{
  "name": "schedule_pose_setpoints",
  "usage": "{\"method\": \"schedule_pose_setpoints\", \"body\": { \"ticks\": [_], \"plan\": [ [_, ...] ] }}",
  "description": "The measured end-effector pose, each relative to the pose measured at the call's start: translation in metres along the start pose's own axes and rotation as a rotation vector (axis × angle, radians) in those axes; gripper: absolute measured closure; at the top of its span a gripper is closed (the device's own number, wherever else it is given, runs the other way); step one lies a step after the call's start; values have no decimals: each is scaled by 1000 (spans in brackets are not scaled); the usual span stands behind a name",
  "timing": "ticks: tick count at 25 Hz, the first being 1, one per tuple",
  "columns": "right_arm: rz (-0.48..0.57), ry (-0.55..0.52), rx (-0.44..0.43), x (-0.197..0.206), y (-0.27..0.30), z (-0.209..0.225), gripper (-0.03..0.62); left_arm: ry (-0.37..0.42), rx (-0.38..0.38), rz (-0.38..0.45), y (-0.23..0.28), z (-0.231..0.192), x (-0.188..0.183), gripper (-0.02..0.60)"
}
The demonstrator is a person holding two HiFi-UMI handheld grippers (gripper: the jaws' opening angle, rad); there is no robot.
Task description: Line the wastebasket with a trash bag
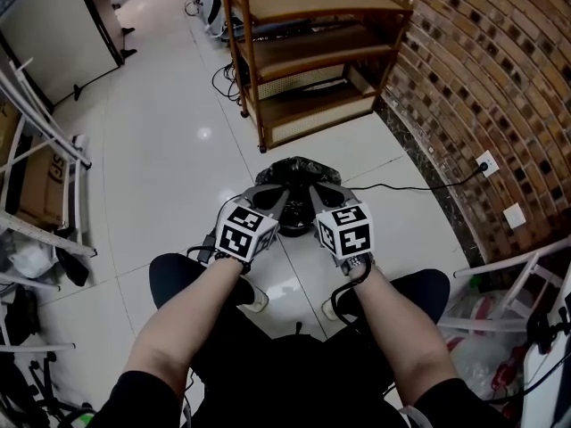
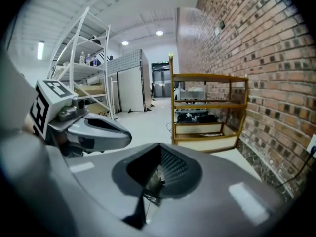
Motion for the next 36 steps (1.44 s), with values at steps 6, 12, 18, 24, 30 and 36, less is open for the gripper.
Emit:
{"method": "schedule_pose_setpoints", "body": {
  "ticks": [6, 12, 18, 24, 30, 36],
  "plan": [
    [-2, 24, -5, 6, -5, -1, 594, -18, -21, 9, -1, 2, -2, 577],
    [0, 25, -13, 9, -8, -6, 594, -41, -37, 1, -1, 7, 1, 578],
    [-5, 32, -15, 12, -9, -7, 594, -39, -33, -1, 0, 12, 1, 577],
    [-8, 35, -16, 15, -10, -8, 594, -32, -35, -10, 1, 14, 3, 578],
    [-7, 35, -16, 16, -10, -5, 594, -31, -32, -15, 5, 16, 3, 578],
    [-9, 34, -13, 16, -10, -7, 594, -31, -31, -15, 4, 15, 4, 578]
  ]
}}
Point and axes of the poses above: the fingertips, and each gripper's own axes: y forward along the fingers, z to its right, x out of its underside, the point moved 9 cm from there along -y, backward along the fingers, and after that the axes turned 8 degrees about y, right-handed, at the moved point
